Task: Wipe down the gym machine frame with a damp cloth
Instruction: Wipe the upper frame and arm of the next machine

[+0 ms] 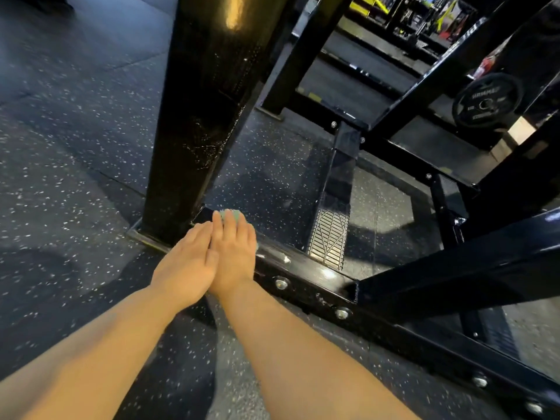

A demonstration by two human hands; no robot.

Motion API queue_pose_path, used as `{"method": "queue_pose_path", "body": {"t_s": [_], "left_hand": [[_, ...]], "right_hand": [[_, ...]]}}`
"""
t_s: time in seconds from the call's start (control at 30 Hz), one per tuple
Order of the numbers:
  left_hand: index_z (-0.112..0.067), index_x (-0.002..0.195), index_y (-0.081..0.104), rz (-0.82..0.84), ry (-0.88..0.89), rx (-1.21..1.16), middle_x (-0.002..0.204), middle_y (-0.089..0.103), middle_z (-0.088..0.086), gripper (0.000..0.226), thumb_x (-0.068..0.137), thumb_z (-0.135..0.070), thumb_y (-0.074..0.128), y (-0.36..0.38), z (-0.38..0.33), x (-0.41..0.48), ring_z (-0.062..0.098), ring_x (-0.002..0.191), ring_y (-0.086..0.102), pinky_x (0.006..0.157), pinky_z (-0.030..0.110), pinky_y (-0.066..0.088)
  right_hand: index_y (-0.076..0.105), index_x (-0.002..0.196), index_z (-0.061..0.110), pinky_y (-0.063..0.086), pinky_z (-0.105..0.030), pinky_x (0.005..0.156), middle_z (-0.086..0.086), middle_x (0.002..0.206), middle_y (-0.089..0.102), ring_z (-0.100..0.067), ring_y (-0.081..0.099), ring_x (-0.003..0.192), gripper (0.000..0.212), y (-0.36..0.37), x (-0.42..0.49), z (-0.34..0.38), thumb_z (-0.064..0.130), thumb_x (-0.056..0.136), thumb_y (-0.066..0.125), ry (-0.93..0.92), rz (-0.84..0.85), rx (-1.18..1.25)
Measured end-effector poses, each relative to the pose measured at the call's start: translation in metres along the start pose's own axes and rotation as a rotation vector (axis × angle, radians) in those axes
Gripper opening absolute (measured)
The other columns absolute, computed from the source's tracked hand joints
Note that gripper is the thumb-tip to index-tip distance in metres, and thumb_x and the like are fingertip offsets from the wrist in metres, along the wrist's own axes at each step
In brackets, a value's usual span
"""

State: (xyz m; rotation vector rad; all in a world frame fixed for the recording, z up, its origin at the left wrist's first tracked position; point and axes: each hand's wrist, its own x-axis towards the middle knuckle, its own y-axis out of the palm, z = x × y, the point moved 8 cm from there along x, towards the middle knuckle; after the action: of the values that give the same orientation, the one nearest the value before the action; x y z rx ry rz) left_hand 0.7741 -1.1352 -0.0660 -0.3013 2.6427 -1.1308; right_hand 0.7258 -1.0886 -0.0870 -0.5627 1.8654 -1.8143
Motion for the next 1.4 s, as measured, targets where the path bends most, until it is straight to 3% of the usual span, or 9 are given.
{"method": "queue_pose_path", "body": {"t_s": [0.17,0.4,0.5,0.67,0.87,1.03,1.1,1.23,1.4], "left_hand": [[-0.015,0.151,0.006,0.061,-0.010,0.107,0.159,-0.007,-0.003,0.056,0.100,-0.022,0.028,0.019,0.005,-0.003,0.013,0.145,-0.006,0.119,0.036,0.004],[-0.010,0.150,-0.008,0.086,-0.009,0.289,0.156,-0.021,0.002,0.072,0.097,-0.032,0.035,0.030,0.001,-0.007,0.021,0.144,-0.016,0.118,0.038,0.002],[-0.013,0.150,-0.006,0.116,-0.034,0.231,0.156,-0.021,-0.002,0.070,0.097,-0.028,0.037,0.028,-0.001,-0.007,0.021,0.145,-0.010,0.117,0.037,0.011],[-0.017,0.151,0.002,0.089,-0.010,0.205,0.158,-0.012,-0.004,0.063,0.098,-0.020,0.036,0.018,0.007,-0.004,0.017,0.146,-0.004,0.118,0.038,0.012],[-0.015,0.151,0.005,0.053,-0.080,0.116,0.158,-0.013,-0.005,0.063,0.098,-0.022,0.038,0.027,0.004,-0.005,0.019,0.146,0.000,0.115,0.039,0.024],[-0.012,0.151,0.007,0.137,-0.128,0.111,0.159,-0.007,0.001,0.061,0.098,-0.021,0.037,0.043,-0.015,-0.019,0.019,0.146,-0.004,0.117,0.037,0.018],[-0.012,0.151,0.008,0.237,-0.150,0.075,0.159,0.000,0.003,0.060,0.099,-0.021,0.036,0.050,-0.025,-0.030,0.019,0.146,0.001,0.116,0.033,0.014],[-0.013,0.151,0.014,0.407,-0.230,0.034,0.154,0.024,0.008,0.058,0.099,-0.024,0.037,0.053,-0.051,-0.051,0.024,0.137,0.034,0.109,0.030,0.031],[-0.017,0.117,0.052,0.423,-0.376,-0.180,0.123,0.051,0.010,0.026,0.099,-0.013,0.033,0.013,-0.111,-0.091,0.026,0.112,0.051,0.082,0.023,0.033]], "right_hand": [[0.034,0.147,0.014,0.024,-0.044,0.117,-0.010,0.150,0.037,-0.031,0.031,0.139,0.070,-0.001,-0.054,-0.060,0.032,0.086,0.064,-0.093,-0.180,-0.013],[0.054,0.131,0.001,0.043,-0.050,0.102,-0.020,0.131,0.056,-0.039,0.055,0.118,0.080,0.010,-0.138,-0.166,0.034,0.066,0.085,0.243,-0.158,-0.168],[0.046,0.139,0.000,0.039,-0.056,0.105,-0.021,0.138,0.049,-0.042,0.045,0.129,0.087,0.003,-0.098,-0.115,0.046,0.071,0.077,0.265,-0.154,-0.120],[-0.006,0.153,0.012,-0.006,-0.047,0.119,-0.012,0.160,-0.002,-0.033,-0.008,0.146,0.079,-0.002,-0.025,-0.015,0.036,0.096,0.044,-0.001,0.038,0.013],[0.054,0.135,0.014,0.042,-0.042,0.103,-0.009,0.134,0.057,-0.031,0.054,0.122,0.069,-0.017,-0.079,-0.095,0.029,0.073,0.080,-0.023,-0.268,-0.049],[0.070,0.113,0.007,0.053,-0.040,0.087,-0.014,0.113,0.068,-0.030,0.067,0.102,0.070,-0.004,-0.127,-0.165,0.017,0.048,0.094,0.156,-0.176,-0.140],[0.069,0.113,0.007,0.053,-0.037,0.089,-0.013,0.114,0.067,-0.029,0.066,0.104,0.074,-0.007,-0.124,-0.155,0.011,0.043,0.093,0.182,-0.133,-0.080],[0.030,0.149,0.021,0.034,-0.032,0.105,-0.008,0.143,0.042,-0.028,0.041,0.128,0.063,-0.011,-0.120,-0.110,0.003,0.091,0.051,0.044,0.253,0.290],[0.043,0.118,0.020,0.047,-0.024,0.072,-0.010,0.115,0.056,-0.016,0.055,0.085,0.024,-0.052,-0.173,-0.129,0.024,0.097,0.052,0.487,0.422,0.992]]}}
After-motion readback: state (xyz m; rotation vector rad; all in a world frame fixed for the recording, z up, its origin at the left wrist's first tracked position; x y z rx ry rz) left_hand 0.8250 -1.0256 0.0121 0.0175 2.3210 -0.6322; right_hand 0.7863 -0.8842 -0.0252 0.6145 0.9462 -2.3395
